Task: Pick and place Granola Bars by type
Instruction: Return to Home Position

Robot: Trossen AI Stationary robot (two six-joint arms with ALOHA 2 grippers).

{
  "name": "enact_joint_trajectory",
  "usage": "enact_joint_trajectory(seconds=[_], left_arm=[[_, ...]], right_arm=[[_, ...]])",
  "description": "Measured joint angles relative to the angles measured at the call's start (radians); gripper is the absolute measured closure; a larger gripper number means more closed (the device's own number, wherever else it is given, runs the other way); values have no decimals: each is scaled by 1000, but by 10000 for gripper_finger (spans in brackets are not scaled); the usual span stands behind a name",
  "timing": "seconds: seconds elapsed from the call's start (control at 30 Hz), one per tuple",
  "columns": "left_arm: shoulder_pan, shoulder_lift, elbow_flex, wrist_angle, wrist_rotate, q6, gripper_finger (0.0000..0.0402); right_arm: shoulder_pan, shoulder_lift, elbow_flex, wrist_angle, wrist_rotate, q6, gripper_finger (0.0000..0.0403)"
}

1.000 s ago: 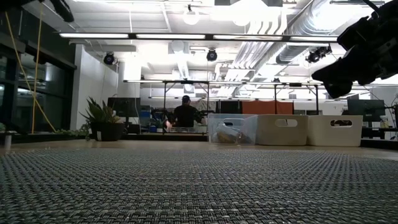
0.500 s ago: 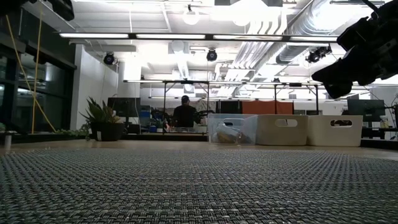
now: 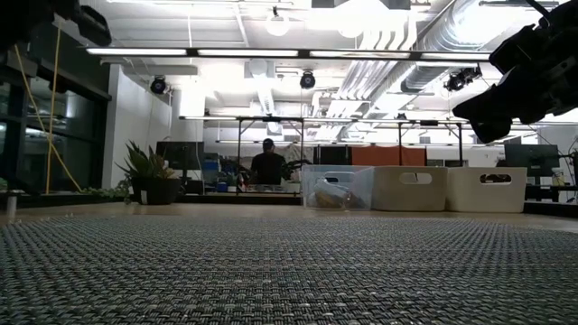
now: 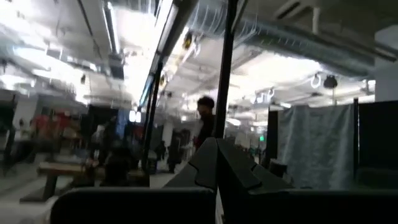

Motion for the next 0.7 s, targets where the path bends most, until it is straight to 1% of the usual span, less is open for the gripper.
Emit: enact_joint_trajectory(seconds=[0.2, 0.33, 0.53, 0.7], left_arm=[[0, 0, -1, -120, 12, -27, 401], [0, 1, -2, -237, 11, -27, 401], [0, 0, -3, -344, 11, -24, 401], [0, 1, -3, -437, -43, -47, 401]], right_arm=[[0, 0, 0, 0, 0, 0, 402], [0, 0, 0, 0, 0, 0, 402], [0, 0, 0, 0, 0, 0, 402], [0, 0, 0, 0, 0, 0, 402]])
